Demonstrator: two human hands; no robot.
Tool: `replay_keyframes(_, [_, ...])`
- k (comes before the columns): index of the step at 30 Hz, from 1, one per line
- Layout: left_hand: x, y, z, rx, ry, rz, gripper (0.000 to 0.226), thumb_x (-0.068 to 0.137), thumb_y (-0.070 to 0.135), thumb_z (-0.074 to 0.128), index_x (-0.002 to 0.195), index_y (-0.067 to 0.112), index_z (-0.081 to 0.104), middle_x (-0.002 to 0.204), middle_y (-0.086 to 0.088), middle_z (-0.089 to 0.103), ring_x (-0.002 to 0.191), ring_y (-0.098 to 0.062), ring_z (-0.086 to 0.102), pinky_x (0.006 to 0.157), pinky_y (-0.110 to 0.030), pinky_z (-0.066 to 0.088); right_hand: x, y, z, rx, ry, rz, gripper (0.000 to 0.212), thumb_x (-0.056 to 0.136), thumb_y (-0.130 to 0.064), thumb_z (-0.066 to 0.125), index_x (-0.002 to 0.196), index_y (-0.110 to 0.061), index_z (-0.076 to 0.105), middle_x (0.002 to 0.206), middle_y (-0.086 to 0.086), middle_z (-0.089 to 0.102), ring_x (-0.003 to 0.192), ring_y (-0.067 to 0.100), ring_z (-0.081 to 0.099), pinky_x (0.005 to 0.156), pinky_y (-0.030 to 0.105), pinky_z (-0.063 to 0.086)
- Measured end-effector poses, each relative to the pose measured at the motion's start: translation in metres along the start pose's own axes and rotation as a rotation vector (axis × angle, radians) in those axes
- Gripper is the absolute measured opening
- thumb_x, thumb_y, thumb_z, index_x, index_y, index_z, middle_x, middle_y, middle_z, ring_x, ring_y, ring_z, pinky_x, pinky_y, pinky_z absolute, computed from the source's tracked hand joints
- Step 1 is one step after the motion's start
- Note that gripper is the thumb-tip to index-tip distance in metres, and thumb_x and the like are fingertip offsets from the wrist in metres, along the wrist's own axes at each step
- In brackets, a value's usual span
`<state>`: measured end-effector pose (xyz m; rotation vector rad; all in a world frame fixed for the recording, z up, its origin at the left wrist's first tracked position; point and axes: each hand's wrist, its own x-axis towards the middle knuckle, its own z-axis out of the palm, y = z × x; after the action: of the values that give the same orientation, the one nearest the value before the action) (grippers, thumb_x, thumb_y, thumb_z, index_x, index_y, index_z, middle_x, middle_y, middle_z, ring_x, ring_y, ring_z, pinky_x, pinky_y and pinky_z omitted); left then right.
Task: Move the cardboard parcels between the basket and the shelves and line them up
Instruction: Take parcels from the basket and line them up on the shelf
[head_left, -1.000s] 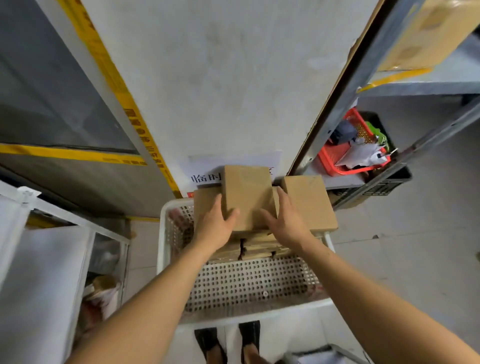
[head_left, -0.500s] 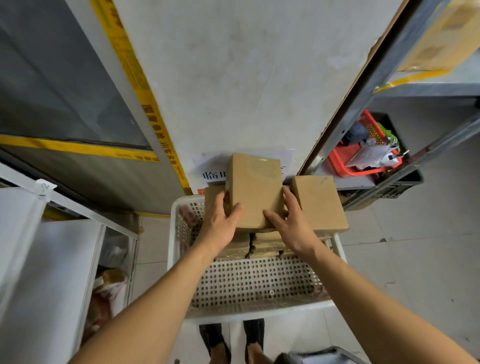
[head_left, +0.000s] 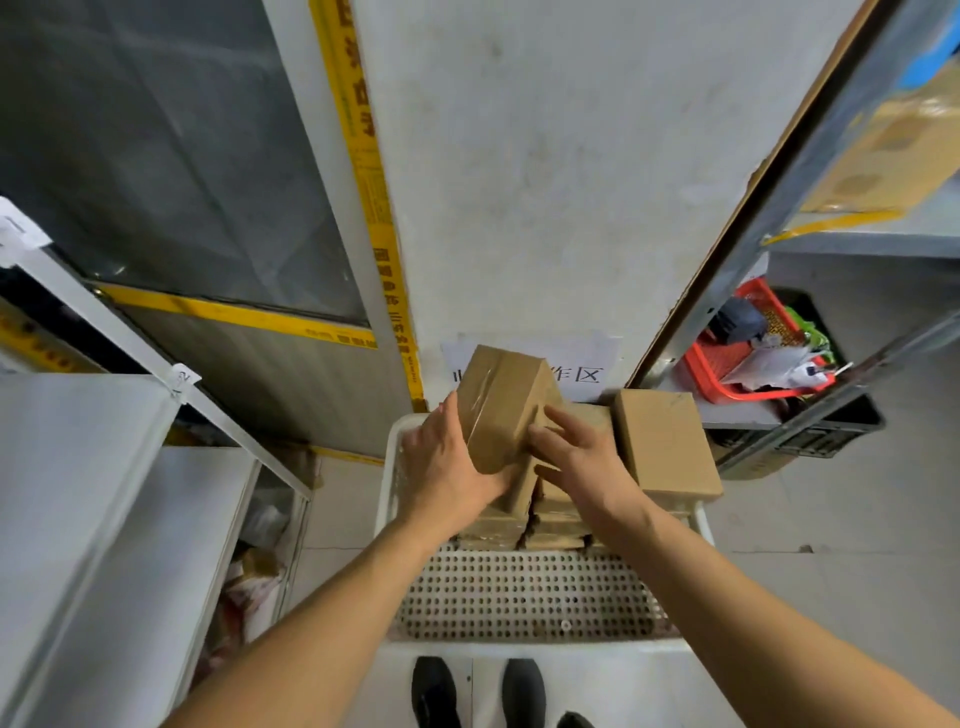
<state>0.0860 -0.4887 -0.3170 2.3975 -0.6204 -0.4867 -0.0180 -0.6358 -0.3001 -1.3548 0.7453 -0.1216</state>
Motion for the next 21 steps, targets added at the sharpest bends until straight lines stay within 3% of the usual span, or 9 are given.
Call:
replay_keyframes(4, [-0.015, 0.002, -0.001, -0.106, -0.012, 0.103, 0.109, 0.075, 0.081, 0.062, 0.158, 0.04, 0.005, 0.157, 0.004, 0.042, 0.147, -0.022, 0.035, 0.123, -0.059, 0.023, -0.002, -0.001, 0.008, 0.112, -0.077, -0.046, 0.04, 0.102, -0.022, 0.069, 0.138, -0.011, 0.058, 0.125, 0.008, 0.075, 0.115, 0.025, 0.073, 0.094, 0.039, 0.06])
replay_keyframes(7, [-0.024, 0.001, -0.01, -0.232, -0.007, 0.195, 0.079, 0.086, 0.068, 0.053, 0.154, 0.05, 0.016, 0.148, 0.026, 0.046, 0.142, -0.01, 0.044, 0.121, -0.06, 0.028, 0.001, 0.0, 0.008, 0.159, -0.082, -0.071, 0.059, 0.09, -0.028, 0.085, 0.136, -0.006, 0.055, 0.122, 0.014, 0.075, 0.115, 0.034, 0.073, 0.097, 0.048, 0.059])
replay_keyframes(10, [-0.026, 0.001, -0.02, -0.266, -0.045, 0.242, 0.068, 0.092, 0.057, 0.046, 0.154, 0.057, 0.019, 0.151, 0.035, 0.046, 0.145, 0.002, 0.038, 0.12, -0.061, 0.026, 0.002, -0.002, 0.009, 0.133, -0.068, -0.083, 0.066, 0.081, -0.031, 0.092, 0.131, -0.005, 0.057, 0.107, 0.005, 0.079, 0.102, 0.023, 0.077, 0.083, 0.032, 0.062])
replay_keyframes(14, [-0.029, 0.0, -0.028, -0.277, -0.154, 0.259, 0.066, 0.097, 0.052, 0.043, 0.156, 0.061, 0.015, 0.145, 0.043, 0.048, 0.141, 0.006, 0.045, 0.122, -0.066, 0.02, 0.003, -0.001, 0.01, 0.123, -0.059, -0.066, 0.088, 0.07, -0.038, 0.099, 0.139, -0.01, 0.053, 0.122, 0.01, 0.076, 0.112, 0.03, 0.075, 0.1, 0.052, 0.059])
replay_keyframes(16, [-0.027, -0.005, -0.032, -0.295, -0.119, 0.255, 0.067, 0.102, 0.042, 0.048, 0.161, 0.051, 0.017, 0.149, 0.033, 0.051, 0.138, 0.005, 0.049, 0.122, -0.058, 0.029, 0.003, 0.0, 0.009, 0.142, -0.084, -0.05, 0.084, 0.077, -0.036, 0.095, 0.144, -0.01, 0.05, 0.126, 0.014, 0.074, 0.114, 0.035, 0.074, 0.099, 0.056, 0.059])
replay_keyframes(18, [-0.027, -0.006, -0.04, -0.32, 0.014, 0.219, 0.065, 0.105, 0.032, 0.056, 0.162, 0.037, 0.026, 0.152, 0.018, 0.052, 0.137, 0.001, 0.049, 0.12, -0.043, 0.039, 0.003, 0.002, 0.006, 0.182, -0.137, -0.017, 0.068, 0.09, -0.031, 0.083, 0.146, -0.01, 0.049, 0.13, 0.017, 0.072, 0.117, 0.037, 0.072, 0.099, 0.056, 0.059])
replay_keyframes(20, [-0.027, -0.006, -0.051, -0.312, 0.114, 0.118, 0.064, 0.103, 0.037, 0.062, 0.16, 0.028, 0.033, 0.142, 0.019, 0.049, 0.133, -0.002, 0.045, 0.111, -0.024, 0.036, 0.002, 0.001, 0.004, 0.222, -0.19, 0.011, 0.058, 0.097, -0.03, 0.073, 0.147, -0.011, 0.05, 0.133, 0.016, 0.071, 0.122, 0.036, 0.069, 0.101, 0.054, 0.058])
replay_keyframes(21, [-0.026, -0.007, -0.054, -0.32, 0.08, 0.051, 0.067, 0.101, 0.044, 0.065, 0.158, 0.026, 0.035, 0.134, 0.022, 0.045, 0.129, -0.001, 0.041, 0.106, -0.021, 0.032, 0.002, 0.002, 0.003, 0.243, -0.208, 0.023, 0.06, 0.097, -0.033, 0.073, 0.148, -0.012, 0.05, 0.136, 0.017, 0.07, 0.126, 0.037, 0.067, 0.103, 0.054, 0.056])
